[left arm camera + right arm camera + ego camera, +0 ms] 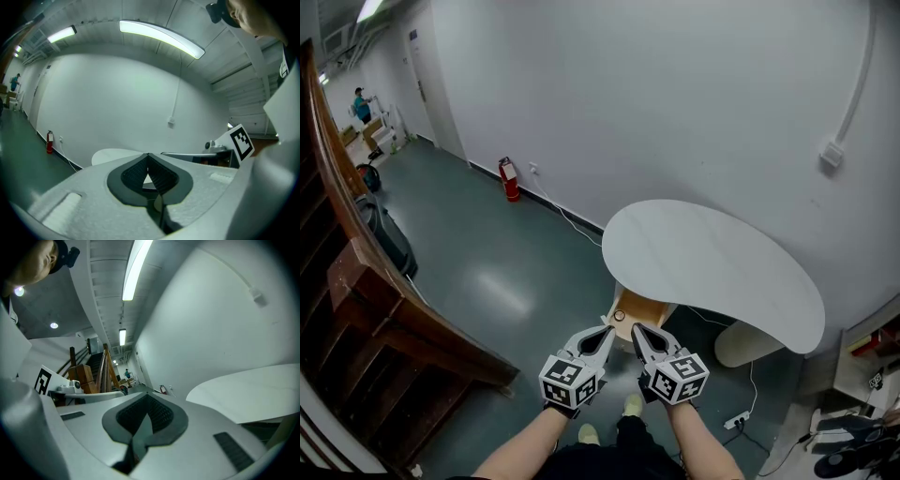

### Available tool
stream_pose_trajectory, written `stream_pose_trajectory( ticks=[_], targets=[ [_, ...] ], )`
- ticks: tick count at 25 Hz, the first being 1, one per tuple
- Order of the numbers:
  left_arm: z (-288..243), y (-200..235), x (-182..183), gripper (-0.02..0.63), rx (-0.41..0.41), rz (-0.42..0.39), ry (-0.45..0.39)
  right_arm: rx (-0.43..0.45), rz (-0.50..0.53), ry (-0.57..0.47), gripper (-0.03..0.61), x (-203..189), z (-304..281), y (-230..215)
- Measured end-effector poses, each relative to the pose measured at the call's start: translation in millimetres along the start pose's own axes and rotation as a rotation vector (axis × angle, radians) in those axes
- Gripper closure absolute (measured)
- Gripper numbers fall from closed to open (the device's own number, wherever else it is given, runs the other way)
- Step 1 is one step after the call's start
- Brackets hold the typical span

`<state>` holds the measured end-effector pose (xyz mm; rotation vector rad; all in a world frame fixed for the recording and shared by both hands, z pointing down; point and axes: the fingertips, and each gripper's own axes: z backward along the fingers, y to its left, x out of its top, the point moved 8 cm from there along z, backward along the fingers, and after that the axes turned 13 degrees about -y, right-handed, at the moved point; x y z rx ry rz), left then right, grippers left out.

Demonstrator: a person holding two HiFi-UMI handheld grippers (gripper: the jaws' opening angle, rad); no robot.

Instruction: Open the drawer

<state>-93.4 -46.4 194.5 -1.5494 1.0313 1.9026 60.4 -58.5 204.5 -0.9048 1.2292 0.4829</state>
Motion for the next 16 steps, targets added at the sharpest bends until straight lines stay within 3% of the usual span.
stream_pose_trajectory(
  ticks=[16],
  targets=[
    [11,5,10,0.604,-0.007,0.002,-0.022,-0.007,0.02,-0.008,0.564,1,-4,18]
  ],
)
